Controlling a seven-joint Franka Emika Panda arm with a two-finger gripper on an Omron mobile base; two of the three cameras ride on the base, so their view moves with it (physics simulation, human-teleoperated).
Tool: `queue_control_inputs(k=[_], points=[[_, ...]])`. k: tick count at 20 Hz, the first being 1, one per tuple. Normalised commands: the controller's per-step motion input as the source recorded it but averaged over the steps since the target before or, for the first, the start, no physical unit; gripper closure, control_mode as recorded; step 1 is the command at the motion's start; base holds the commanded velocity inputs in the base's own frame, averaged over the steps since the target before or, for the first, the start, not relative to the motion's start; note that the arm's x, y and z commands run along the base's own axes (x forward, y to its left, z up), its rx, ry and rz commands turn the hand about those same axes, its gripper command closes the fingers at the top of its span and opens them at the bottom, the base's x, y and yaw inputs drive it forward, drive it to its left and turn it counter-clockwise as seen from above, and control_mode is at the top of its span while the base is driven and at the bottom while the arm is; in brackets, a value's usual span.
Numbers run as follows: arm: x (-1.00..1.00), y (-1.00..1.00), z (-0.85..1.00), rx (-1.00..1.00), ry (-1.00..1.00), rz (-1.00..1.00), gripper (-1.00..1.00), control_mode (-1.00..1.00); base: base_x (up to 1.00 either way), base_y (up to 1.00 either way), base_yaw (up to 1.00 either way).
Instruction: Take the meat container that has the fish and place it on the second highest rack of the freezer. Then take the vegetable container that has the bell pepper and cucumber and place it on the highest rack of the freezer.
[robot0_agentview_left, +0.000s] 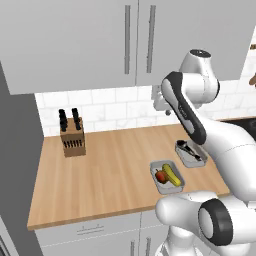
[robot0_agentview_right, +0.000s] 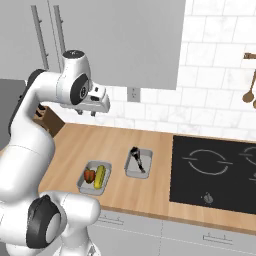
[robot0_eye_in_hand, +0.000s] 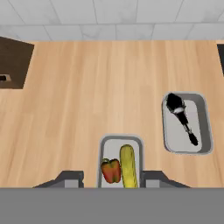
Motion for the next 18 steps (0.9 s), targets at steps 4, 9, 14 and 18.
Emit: queue_control_inputs(k=[4,9,14,18], points=[[-0.03,0.00,0.00,0.02,0.00,0.00,-1.00,-1.00,0.00,0.00,0.00],[-0.52,0.01,-0.10,0.03,0.00,-0.07,-1.00,-1.00,0.00,0.00,0.00],[-0.42,0.00,-0.17,0.02,0.00,-0.41,-1.00,-1.00,0.00,0.00,0.00],[-0.12,0.00,-0.16,0.14,0.02,-0.48,-1.00,-1.00,0.00,0.00,0.00]])
